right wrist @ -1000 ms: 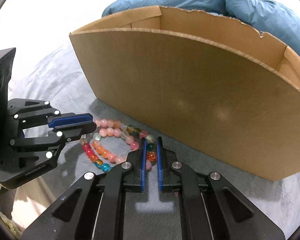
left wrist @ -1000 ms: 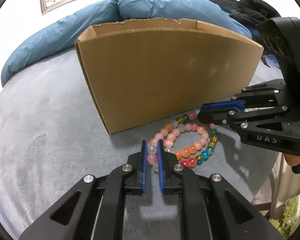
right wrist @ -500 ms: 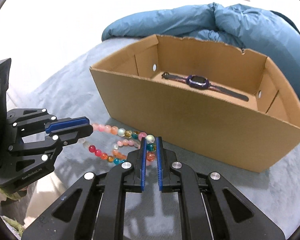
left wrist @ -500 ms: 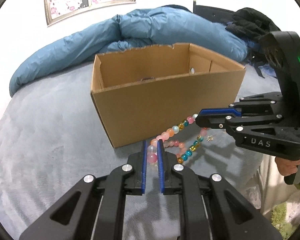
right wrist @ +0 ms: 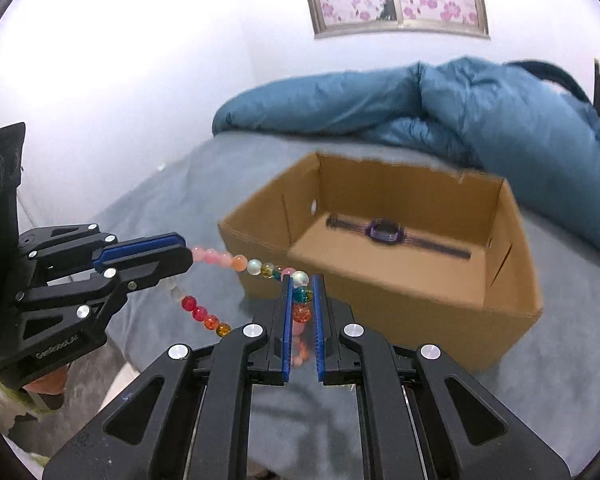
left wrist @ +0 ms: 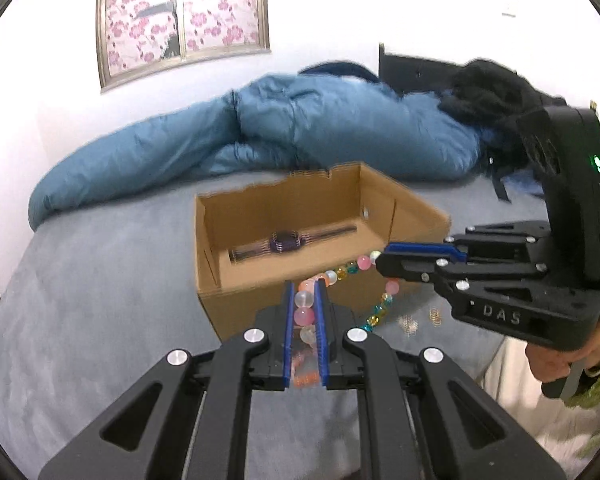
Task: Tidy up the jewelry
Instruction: 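Carry the bead bracelet into the box with both tools and open both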
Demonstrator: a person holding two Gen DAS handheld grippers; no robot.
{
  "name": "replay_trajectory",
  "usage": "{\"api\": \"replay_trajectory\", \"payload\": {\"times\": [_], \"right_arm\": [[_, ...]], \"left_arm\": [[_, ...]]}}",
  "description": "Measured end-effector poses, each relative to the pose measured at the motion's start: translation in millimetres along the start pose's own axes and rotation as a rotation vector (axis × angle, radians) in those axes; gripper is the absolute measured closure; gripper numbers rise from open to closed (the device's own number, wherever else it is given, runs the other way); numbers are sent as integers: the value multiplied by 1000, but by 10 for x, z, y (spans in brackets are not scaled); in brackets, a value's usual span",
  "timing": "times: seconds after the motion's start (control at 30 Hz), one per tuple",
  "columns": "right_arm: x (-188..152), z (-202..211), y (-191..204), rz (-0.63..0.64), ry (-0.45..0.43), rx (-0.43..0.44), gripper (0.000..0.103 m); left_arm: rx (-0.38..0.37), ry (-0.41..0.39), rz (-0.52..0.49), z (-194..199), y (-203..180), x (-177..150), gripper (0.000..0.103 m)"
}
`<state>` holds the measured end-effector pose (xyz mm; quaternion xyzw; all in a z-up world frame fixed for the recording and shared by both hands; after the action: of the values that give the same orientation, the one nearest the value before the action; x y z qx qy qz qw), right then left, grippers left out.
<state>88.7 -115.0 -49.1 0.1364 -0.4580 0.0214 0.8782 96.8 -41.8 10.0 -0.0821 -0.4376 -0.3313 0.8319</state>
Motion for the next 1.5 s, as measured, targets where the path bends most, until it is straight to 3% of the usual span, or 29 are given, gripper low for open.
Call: {"api": "replay_trajectory", "payload": {"times": [0.17, 0.3, 0.63, 0.8, 0.9, 1.2, 1.5], "right_arm": [[427, 5, -49, -8, -43, 13, 96], [705, -208, -146, -48, -26, 24, 96], [761, -1186, -482, -231, 281, 41, 95], [595, -1513, -543, -298, 426, 42, 95], [537, -1612, -535, -322, 466, 49, 92], [544, -1513, -634, -339, 427, 34, 82], [696, -837, -557, -258, 210, -18, 71]], "left_arm": [[16, -26, 15, -121, 246, 384, 94], [29, 19, 69, -411, 515, 558, 94], [109, 294, 63, -1418, 949, 439, 94], [129, 347, 71, -1643, 986, 356, 94], [142, 364, 58, -1718, 957, 304, 93], [178, 320, 96, -1593, 1024, 317, 82], [193, 185, 159, -985, 919, 409, 68]]}}
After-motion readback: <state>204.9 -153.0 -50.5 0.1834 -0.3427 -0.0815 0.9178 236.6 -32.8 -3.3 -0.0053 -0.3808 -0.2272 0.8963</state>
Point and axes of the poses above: each gripper's, at about its wrist camera, not at the fingertips, and z roughly against the way its jaws point, y to its left, x to its top, the point moved 5 cm from there along -z, roughly the way its jaws point, and after that the axes turned 8 degrees about -z, right-handed, at the moved point
